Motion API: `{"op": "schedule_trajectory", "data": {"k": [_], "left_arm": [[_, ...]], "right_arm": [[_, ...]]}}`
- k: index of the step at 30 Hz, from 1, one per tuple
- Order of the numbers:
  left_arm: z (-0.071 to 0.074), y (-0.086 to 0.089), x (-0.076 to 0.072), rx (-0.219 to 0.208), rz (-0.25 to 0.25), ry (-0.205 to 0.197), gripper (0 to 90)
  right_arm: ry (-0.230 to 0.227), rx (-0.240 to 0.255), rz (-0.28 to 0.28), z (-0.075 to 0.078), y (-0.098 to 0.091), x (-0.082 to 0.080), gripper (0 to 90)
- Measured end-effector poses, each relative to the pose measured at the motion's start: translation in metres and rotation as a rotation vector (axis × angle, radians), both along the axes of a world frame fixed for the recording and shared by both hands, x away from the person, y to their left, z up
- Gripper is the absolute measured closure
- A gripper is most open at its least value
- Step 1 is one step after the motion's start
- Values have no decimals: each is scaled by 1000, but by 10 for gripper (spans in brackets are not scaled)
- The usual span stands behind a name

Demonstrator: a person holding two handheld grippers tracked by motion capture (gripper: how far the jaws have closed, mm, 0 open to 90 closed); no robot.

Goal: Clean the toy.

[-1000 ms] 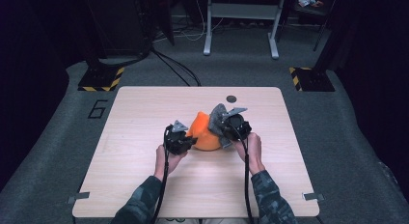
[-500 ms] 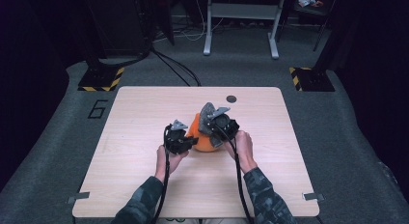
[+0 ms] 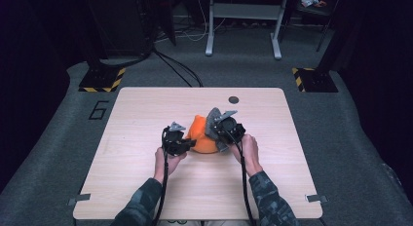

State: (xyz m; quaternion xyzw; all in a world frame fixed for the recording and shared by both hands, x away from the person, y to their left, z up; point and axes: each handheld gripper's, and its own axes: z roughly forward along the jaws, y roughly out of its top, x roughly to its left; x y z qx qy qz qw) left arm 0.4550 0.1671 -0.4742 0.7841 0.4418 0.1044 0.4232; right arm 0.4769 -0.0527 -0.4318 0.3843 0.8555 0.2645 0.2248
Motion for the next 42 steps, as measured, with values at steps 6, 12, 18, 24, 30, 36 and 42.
{"op": "schedule_trajectory", "data": {"k": [6,12,18,24,30,36,42], "left_arm": [[0,1,1,7,5,5,814],[-1,2,1,1,10,7,814],[-1,2,0,6,8,6,814],[-1,3,-1,10,5,-1,814],[-1,2,-3,6,11,-5,813],[1,0,-4,21,2,-13,811],[2,-2,-5,37,-6,-23,808]], "right_arm": [[47,-16,-41,-11,-11,1,714],[72,-35,-58,-25,-20,8,714],[154,-46,-86,-51,-24,18,711],[172,-33,-94,-55,-26,21,713],[130,1,-114,-31,-35,13,716],[23,30,-53,7,-29,6,716],[-37,56,25,30,-5,-1,713]]}}
